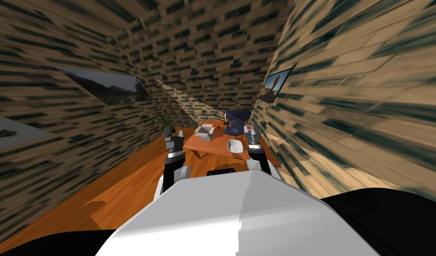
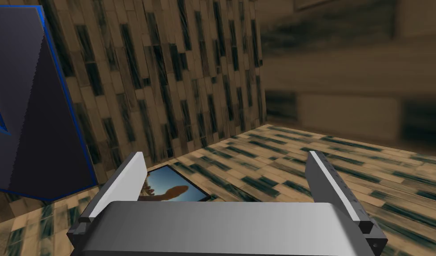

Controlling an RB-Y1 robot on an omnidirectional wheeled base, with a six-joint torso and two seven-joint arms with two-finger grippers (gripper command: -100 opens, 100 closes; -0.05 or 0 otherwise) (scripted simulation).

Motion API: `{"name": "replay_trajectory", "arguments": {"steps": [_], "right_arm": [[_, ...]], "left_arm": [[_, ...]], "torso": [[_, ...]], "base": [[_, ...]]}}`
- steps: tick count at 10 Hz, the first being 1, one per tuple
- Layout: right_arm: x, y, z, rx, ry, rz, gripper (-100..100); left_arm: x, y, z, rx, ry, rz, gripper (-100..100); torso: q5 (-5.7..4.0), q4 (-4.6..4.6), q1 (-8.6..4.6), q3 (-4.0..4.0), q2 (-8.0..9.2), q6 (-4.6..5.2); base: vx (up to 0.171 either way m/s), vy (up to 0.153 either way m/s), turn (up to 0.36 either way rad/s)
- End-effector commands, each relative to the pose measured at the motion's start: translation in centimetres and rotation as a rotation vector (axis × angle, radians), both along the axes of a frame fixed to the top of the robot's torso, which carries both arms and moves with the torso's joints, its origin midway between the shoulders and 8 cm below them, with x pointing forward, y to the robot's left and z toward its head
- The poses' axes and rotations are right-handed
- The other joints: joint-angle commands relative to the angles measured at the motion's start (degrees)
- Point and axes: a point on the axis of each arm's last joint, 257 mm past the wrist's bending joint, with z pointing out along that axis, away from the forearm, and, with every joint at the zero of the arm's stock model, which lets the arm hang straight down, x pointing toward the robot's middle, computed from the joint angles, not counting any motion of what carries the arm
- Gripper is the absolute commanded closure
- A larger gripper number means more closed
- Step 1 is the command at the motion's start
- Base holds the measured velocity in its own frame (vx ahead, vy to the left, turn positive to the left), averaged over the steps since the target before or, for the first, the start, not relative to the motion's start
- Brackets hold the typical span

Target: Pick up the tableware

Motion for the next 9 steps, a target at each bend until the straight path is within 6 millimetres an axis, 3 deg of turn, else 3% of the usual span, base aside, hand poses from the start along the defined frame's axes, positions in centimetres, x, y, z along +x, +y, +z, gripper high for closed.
{"name": "replay_trajectory", "arguments": {"steps": [1, 5, 9], "right_arm": [[0.2, 0.1, -0.8, -0.042, 0.024, 0.003, -100], [0.9, 0.2, -3.6, -0.165, 0.104, 0.001, -100], [1.6, -0.4, -8.7, -0.362, 0.233, -0.008, -100]], "left_arm": [[0.0, 0.0, 0.0, 0.0, 0.0, 0.0, 0], [0.0, 0.0, 0.0, 0.0, 0.0, 0.0, 0], [0.0, 0.0, 0.0, 0.0, 0.0, 0.0, 0]], "torso": [[0.0, 0.0, 0.0, 0.0, 0.0, 0.0], [0.03, 0.07, 0.12, 0.18, 0.3, -0.01], [0.03, 0.07, 0.13, 0.18, 0.31, 0.0]], "base": [[-0.05, 0.018, 0.091], [-0.078, 0.033, 0.107], [-0.079, 0.049, 0.139]]}}
